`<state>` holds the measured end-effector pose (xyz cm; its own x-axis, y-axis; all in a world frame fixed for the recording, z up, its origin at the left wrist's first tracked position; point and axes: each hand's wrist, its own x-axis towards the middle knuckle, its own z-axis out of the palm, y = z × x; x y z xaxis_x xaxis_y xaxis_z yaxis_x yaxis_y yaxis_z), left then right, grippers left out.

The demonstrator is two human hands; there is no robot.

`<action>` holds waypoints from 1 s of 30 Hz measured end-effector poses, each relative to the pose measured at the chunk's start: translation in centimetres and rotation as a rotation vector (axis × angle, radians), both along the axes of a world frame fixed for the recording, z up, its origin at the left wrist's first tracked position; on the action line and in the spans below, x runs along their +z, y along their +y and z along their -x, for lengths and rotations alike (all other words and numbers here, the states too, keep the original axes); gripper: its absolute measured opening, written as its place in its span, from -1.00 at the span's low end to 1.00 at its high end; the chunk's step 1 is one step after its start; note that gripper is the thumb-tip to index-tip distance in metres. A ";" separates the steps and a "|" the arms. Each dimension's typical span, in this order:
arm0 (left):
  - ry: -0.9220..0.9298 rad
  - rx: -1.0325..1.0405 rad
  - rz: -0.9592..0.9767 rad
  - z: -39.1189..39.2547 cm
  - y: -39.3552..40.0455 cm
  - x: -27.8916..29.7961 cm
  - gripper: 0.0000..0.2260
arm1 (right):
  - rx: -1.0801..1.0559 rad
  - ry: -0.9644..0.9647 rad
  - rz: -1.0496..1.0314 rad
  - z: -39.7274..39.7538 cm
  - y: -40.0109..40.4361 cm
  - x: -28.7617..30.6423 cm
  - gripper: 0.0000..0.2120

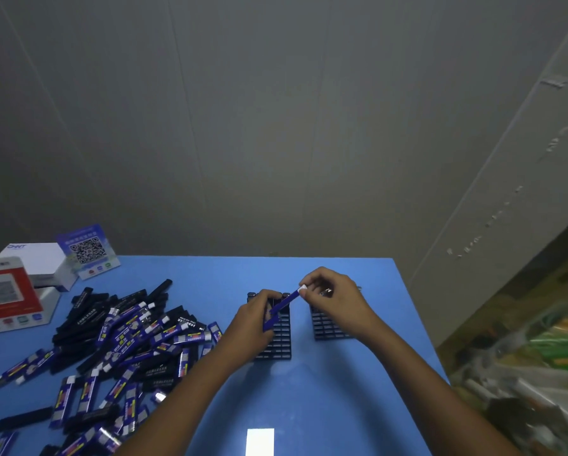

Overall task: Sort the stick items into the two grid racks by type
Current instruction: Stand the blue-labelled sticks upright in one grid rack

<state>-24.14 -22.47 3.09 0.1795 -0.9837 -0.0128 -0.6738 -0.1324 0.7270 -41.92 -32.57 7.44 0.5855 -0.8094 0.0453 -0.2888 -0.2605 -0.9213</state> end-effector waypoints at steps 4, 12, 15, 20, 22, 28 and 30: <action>0.001 0.001 0.010 -0.8 0.2 -0.4 -0.48 | -0.066 0.010 0.008 0.6 -0.1 -0.1 -0.94; 0.021 -0.033 0.042 -0.5 -1.0 -0.8 -0.56 | -0.131 0.143 0.094 2.0 -1.4 -1.2 -0.87; 0.005 -0.049 0.044 -0.1 -1.8 -1.2 -0.52 | -0.144 0.194 0.139 2.8 -2.6 -1.4 -0.86; 0.016 -0.025 0.024 1.6 -3.7 -1.0 -0.54 | -0.102 0.303 0.209 4.7 -5.7 -2.3 -0.85; 0.029 -0.012 0.013 2.7 -4.4 -1.0 -0.54 | -0.066 0.351 0.235 5.6 -7.1 -2.9 -0.85; 0.045 0.053 0.015 5.6 -6.1 -1.7 -0.56 | 0.048 0.472 0.342 7.8 -10.1 -4.5 -0.85; 0.044 0.069 0.017 6.3 -6.3 -2.2 -0.56 | 0.081 0.498 0.363 7.7 -10.7 -5.0 -0.87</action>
